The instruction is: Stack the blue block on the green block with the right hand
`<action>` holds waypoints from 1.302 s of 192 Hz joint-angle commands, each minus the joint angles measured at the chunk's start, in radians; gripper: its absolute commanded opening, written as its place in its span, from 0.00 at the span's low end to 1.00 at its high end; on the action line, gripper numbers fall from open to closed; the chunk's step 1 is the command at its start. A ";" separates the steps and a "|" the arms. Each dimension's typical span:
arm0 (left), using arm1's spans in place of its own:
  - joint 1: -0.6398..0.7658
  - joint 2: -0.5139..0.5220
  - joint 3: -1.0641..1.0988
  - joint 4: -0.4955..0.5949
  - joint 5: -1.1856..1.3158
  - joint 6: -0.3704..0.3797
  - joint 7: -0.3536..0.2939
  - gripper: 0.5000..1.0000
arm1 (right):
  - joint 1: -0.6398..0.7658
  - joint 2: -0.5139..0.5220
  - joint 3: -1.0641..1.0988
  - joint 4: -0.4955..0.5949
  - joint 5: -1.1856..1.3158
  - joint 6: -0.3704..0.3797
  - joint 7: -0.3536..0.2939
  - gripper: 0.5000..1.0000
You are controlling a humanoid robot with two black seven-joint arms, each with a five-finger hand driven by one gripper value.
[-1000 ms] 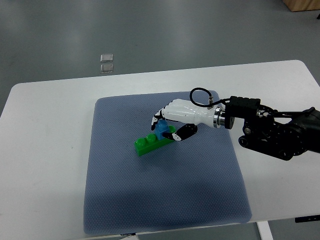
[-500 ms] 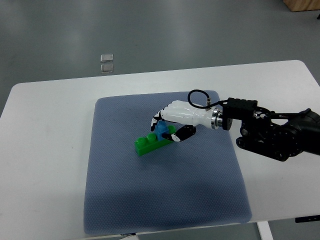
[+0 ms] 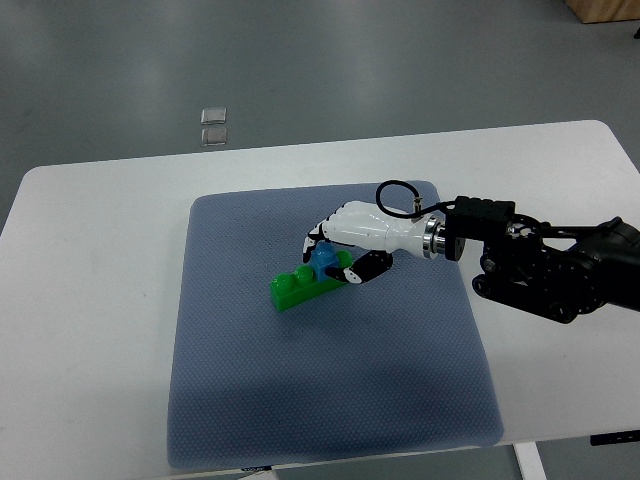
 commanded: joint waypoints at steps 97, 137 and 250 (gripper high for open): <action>-0.001 0.000 0.000 0.000 0.000 0.000 0.000 1.00 | 0.008 -0.002 0.016 0.028 0.050 0.009 0.006 0.84; 0.000 0.000 0.000 0.000 0.000 0.000 0.000 1.00 | 0.032 -0.018 0.023 0.088 0.173 0.028 0.014 0.84; -0.001 0.000 0.000 0.000 0.000 0.000 0.000 1.00 | -0.038 -0.037 0.157 0.008 1.055 0.146 -0.037 0.84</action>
